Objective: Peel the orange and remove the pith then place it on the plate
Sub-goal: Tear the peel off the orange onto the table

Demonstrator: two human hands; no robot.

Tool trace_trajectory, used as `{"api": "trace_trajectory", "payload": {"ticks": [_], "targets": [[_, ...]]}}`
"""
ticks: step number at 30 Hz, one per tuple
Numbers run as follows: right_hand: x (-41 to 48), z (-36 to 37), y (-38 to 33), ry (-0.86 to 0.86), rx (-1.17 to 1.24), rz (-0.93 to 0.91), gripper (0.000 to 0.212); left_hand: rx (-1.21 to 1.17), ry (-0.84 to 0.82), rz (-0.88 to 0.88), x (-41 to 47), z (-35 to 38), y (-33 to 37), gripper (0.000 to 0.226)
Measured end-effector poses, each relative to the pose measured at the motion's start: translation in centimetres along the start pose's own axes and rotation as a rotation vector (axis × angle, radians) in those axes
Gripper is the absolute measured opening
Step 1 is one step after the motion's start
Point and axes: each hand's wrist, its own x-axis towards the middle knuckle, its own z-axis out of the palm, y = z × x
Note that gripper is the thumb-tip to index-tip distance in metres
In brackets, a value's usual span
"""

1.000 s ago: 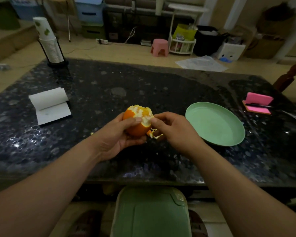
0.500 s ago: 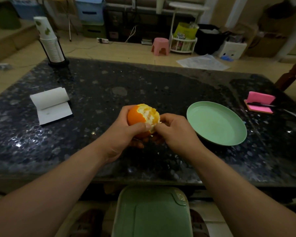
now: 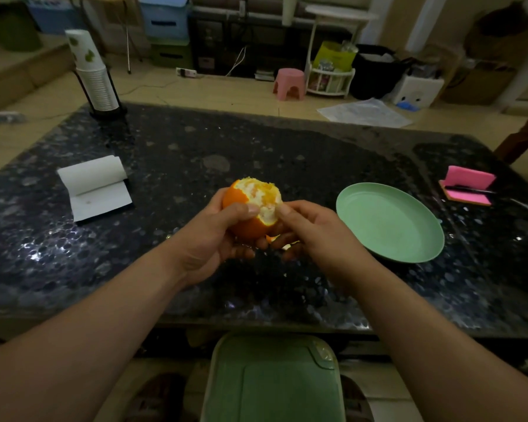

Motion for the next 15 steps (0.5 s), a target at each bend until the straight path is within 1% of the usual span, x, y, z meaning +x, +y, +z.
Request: {"api": "trace_trajectory", "payload": {"ticks": [6, 11, 15], "targets": [[-0.07, -0.15, -0.09, -0.012, 0.002, -0.01, 0.025, 0.023, -0.023, -0.004, -0.11, -0.32, 0.04, 0.068], [-0.3, -0.38, -0.54, -0.018, -0.138, 0.003, 0.018, 0.1, -0.059, -0.01, -0.11, -0.31, -0.19, 0.066], [-0.22, -0.32, -0.38, 0.016, -0.215, -0.011, 0.013, 0.122, -0.052, -0.006, 0.08, 0.23, -0.6, 0.077]]}}
